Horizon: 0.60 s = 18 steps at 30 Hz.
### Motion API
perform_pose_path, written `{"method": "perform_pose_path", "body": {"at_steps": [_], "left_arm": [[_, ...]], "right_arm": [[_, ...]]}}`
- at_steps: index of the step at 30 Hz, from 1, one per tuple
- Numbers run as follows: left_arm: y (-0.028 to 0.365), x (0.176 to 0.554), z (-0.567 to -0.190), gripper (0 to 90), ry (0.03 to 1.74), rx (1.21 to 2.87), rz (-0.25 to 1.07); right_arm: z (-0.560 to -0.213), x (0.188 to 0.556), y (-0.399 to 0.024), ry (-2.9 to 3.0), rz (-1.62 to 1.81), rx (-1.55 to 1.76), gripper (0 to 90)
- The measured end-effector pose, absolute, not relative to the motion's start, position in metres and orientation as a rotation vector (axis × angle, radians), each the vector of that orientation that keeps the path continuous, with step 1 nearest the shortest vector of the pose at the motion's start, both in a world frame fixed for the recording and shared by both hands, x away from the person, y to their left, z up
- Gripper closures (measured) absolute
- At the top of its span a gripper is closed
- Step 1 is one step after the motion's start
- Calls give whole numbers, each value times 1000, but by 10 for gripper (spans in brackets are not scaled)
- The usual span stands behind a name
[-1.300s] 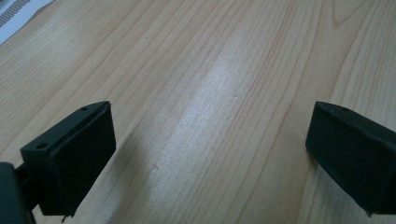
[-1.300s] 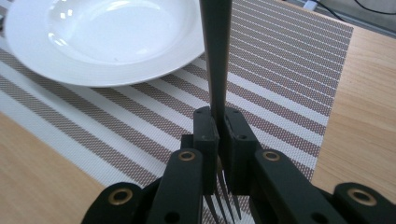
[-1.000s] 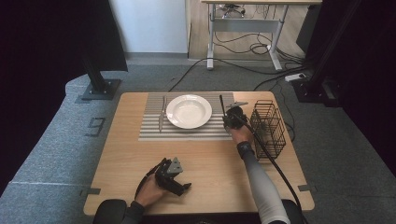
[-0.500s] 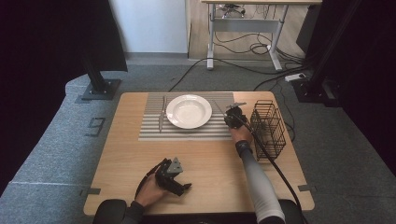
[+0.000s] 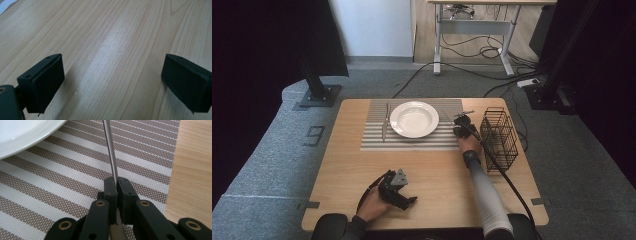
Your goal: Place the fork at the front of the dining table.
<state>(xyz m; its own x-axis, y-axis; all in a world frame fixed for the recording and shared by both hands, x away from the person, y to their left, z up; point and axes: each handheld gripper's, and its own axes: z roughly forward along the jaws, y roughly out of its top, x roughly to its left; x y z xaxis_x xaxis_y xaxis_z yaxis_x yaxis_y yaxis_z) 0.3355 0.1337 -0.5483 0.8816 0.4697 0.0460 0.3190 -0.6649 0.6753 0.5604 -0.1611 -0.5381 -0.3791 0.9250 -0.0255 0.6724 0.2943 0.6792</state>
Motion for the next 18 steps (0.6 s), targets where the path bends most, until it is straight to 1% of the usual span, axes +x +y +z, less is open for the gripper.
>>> {"method": "perform_pose_path", "body": {"at_steps": [12, 18], "left_arm": [[133, 335, -548, 52, 566, 2349, 278], [133, 335, -548, 53, 566, 2348, 277]], "right_arm": [[-538, 562, -162, 2151, 832, 1438, 841], [-538, 563, -163, 2159, 863, 1441, 813]]}}
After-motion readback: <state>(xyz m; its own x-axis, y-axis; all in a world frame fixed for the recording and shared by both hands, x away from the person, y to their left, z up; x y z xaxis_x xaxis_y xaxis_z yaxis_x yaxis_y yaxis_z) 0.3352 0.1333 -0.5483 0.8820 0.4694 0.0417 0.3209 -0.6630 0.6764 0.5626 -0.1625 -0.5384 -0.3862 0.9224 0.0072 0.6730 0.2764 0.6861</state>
